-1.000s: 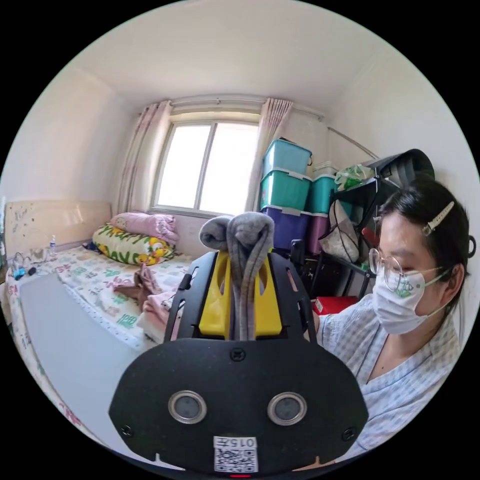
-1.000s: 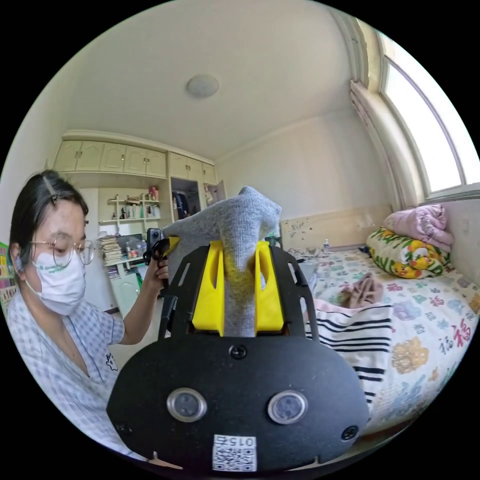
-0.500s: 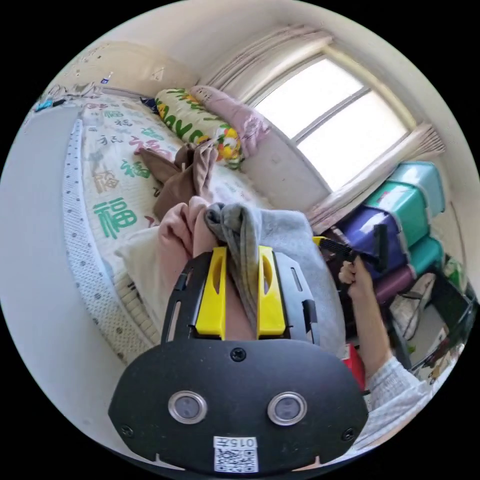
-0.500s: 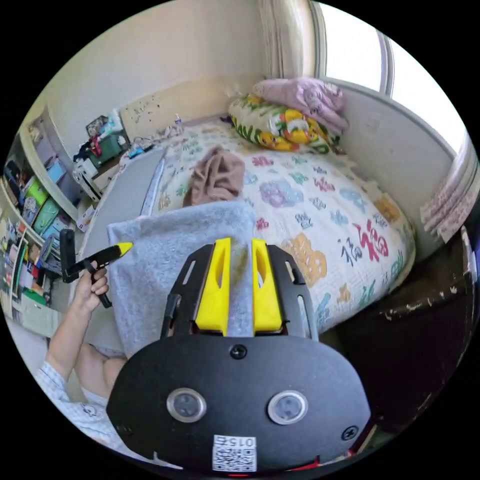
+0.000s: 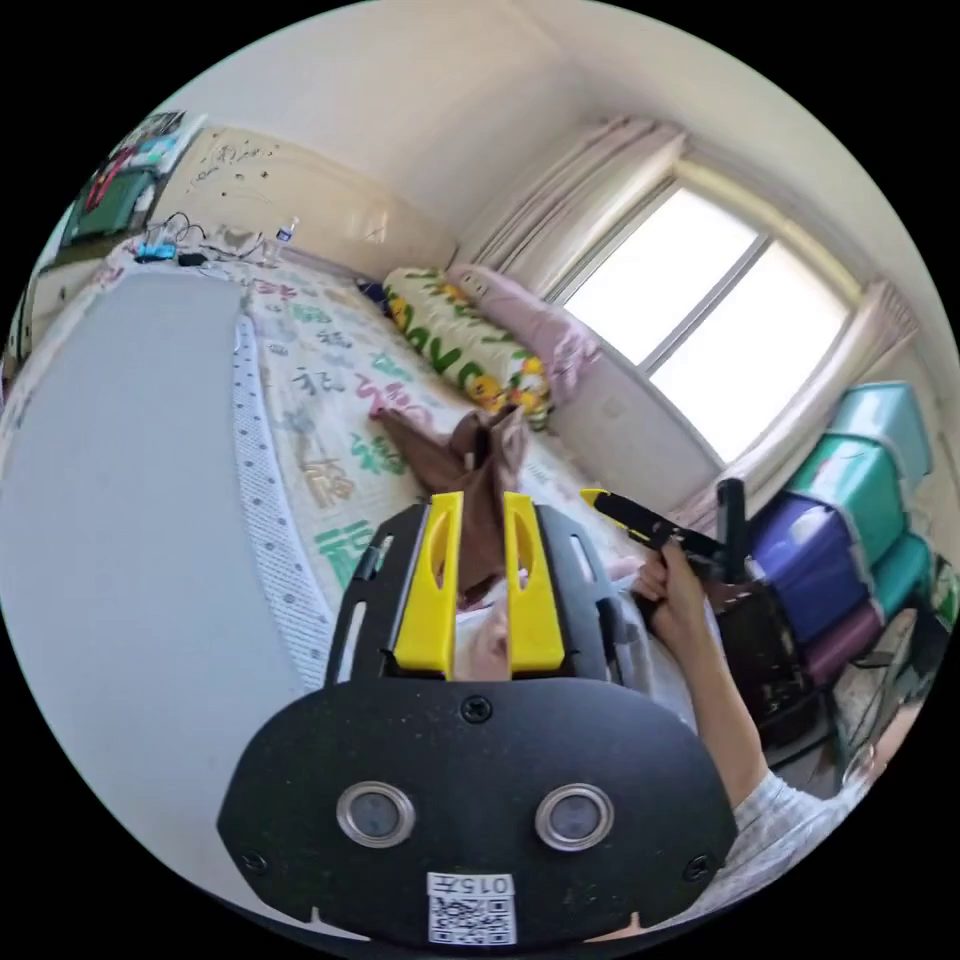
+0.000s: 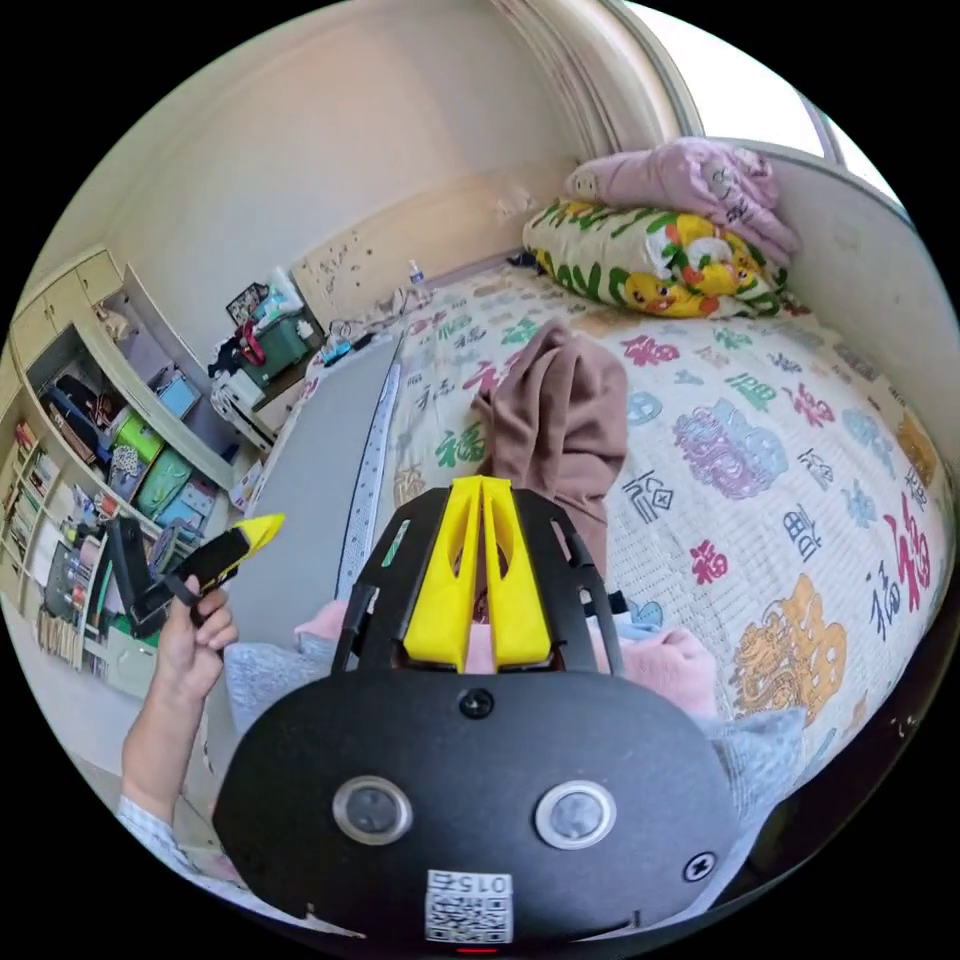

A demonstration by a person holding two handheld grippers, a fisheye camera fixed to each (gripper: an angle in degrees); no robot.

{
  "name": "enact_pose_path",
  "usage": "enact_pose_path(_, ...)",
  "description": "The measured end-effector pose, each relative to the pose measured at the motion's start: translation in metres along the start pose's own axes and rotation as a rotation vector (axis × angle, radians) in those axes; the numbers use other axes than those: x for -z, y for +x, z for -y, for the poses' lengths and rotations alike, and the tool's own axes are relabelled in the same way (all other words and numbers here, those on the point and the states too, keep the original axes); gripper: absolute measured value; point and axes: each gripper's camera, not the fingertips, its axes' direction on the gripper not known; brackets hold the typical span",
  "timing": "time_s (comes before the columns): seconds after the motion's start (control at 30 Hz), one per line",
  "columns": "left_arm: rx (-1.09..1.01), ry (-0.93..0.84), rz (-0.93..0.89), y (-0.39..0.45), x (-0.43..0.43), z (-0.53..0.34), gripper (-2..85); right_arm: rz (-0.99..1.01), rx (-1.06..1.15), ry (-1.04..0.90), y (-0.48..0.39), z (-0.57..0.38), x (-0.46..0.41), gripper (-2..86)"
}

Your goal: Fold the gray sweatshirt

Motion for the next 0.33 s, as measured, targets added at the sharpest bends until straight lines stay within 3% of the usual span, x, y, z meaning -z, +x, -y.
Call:
enact_pose_path(0.1,-0.025,-0.122,-0.051,0.014,-0.066,0.047,15.4,-0.054,0.095,-0.033,-0.022,0.006,-0.014,-0.5)
enact_pose_path(0.33,-0.196,-0.270,0.144,0.074,-0.222,0.076,18.9,-0.031,0.171,0.017,-0.028,-0.003,0.000,-0.5)
